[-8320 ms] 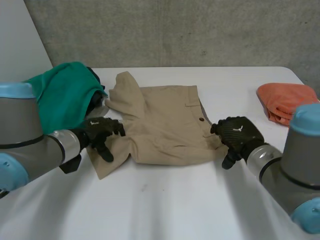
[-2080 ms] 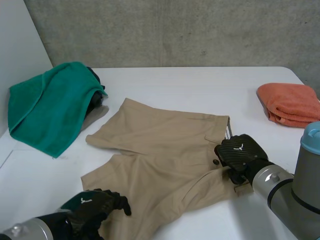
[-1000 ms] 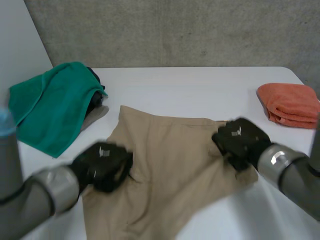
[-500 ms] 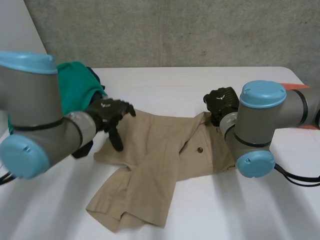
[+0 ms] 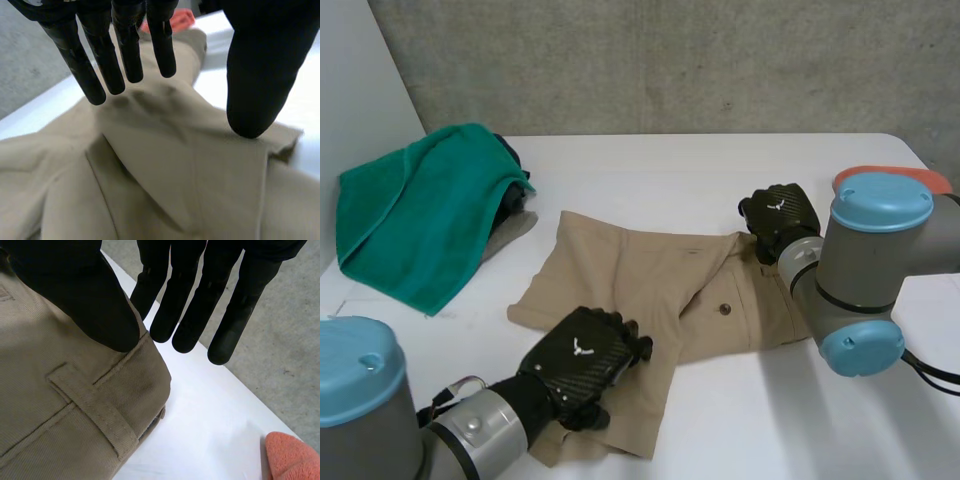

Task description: Fold the laundry.

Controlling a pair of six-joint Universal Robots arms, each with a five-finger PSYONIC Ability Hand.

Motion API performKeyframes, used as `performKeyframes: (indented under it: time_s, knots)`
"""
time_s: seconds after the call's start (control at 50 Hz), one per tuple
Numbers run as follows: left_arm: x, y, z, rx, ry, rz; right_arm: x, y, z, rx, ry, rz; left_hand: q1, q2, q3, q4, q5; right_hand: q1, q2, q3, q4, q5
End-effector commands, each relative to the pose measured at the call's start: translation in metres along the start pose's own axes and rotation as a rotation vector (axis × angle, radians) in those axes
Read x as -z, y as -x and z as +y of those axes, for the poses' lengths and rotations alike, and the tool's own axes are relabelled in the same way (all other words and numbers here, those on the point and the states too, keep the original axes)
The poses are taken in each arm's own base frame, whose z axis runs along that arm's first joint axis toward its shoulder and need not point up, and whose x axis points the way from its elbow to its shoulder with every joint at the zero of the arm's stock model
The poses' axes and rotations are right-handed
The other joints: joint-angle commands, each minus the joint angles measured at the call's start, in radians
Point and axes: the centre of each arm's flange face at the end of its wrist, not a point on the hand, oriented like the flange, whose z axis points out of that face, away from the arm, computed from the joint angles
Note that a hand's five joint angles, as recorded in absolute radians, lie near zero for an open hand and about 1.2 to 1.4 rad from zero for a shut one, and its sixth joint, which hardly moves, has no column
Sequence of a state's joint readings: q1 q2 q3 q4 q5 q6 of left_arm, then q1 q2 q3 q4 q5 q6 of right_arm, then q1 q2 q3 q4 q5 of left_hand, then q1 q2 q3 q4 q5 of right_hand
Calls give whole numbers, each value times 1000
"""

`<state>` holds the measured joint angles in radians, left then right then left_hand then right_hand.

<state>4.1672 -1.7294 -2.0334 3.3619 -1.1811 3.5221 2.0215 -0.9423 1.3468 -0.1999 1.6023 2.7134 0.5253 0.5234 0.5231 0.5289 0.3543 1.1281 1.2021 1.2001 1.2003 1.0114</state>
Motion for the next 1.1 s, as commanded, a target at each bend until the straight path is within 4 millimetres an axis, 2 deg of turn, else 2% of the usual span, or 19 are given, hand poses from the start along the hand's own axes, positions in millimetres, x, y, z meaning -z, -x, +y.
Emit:
performKeyframes:
  time_s: [0.02, 0.06, 0.08, 0.14, 0.2, 0.28, 0.3, 0.36, 0.46, 0.54, 0.76, 0.86, 0.94, 0.96, 0.98, 1.0, 1.02, 1.04, 1.1]
  knots:
    - [-18, 5, 22, -143, 93, 0, 3, 2, 6, -3, 19, -12, 297, 299, 299, 293, 294, 268, 194, 196, 196, 210]
    - [-22, 7, 24, -170, 97, -13, 3, 1, 8, -1, 24, -9, 573, 575, 575, 569, 570, 268, 194, 196, 196, 210]
    - [-26, 13, 23, -196, 90, -44, 3, 0, 9, -2, 27, -7, 860, 861, 862, 856, 856, 268, 194, 196, 196, 210]
    - [-32, 24, 18, -219, 57, -117, 2, -4, 9, -1, 32, 1, 871, 873, 873, 867, 867, 268, 194, 196, 196, 210]
    - [-39, 48, 7, -215, -8, -247, 2, -8, 8, 4, 33, 6, 871, 873, 873, 867, 867, 268, 194, 196, 196, 210]
    - [-42, 76, -14, -156, -130, -355, 3, -10, 7, 25, 43, 5, 871, 873, 873, 867, 867, 268, 194, 196, 196, 210]
    - [-44, 89, -24, -114, -186, -382, 4, -10, 7, 28, 43, 3, 871, 873, 873, 867, 867, 268, 194, 196, 196, 210]
    - [-50, 106, -30, -24, -222, -393, 3, -11, 5, 30, 44, 1, 871, 873, 873, 867, 867, 268, 194, 196, 196, 210]
    - [-74, 136, -24, 169, -177, -364, 0, -8, 2, 22, 26, 1, 871, 873, 873, 867, 867, 268, 194, 196, 196, 210]
    - [-95, 157, -14, 232, -118, -345, -9, -3, 1, 4, -3, 5, 871, 873, 873, 867, 867, 268, 194, 196, 196, 210]
    - [-157, 209, -1, 242, -109, -431, -56, -13, 0, -46, -156, 208, 871, 873, 873, 867, 867, 268, 194, 196, 196, 210]
    - [-172, 220, 3, 236, -135, -472, -75, -6, 10, -8, -174, 221, 871, 873, 873, 867, 867, 268, 194, 196, 196, 210]
    - [-179, 219, 0, 237, -175, -466, -86, 0, 20, 27, -161, 222, 871, 873, 873, 867, 867, 268, 194, 196, 196, 210]
    - [-180, 219, -1, 240, -183, -468, -89, 0, 21, 30, -158, 227, 871, 873, 873, 867, 867, 227, 153, 155, 155, 169]
    - [-179, 219, -6, 246, -207, -468, -89, 0, 20, 30, -156, 230, 871, 873, 873, 867, 867, -142, -216, -214, -215, -200]
    - [-178, 220, -10, 250, -221, -467, -88, 0, 19, 28, -152, 233, 604, 606, 606, 600, 600, -565, -639, -637, -637, -623]
    - [-176, 220, -13, 256, -230, -467, -87, 1, 19, 27, -145, 233, 197, 199, 199, 194, 194, -865, -939, -937, -938, -923]
    - [-170, 219, -22, 263, -242, -463, -83, -1, 12, 25, -140, 242, -351, -349, -349, -354, -354, -954, -1028, -1026, -1026, -1011]
    - [-151, 215, -41, 264, -256, -457, -73, -9, -2, 18, -143, 248, -351, -349, -349, -354, -354, -954, -1028, -1026, -1026, -1011]
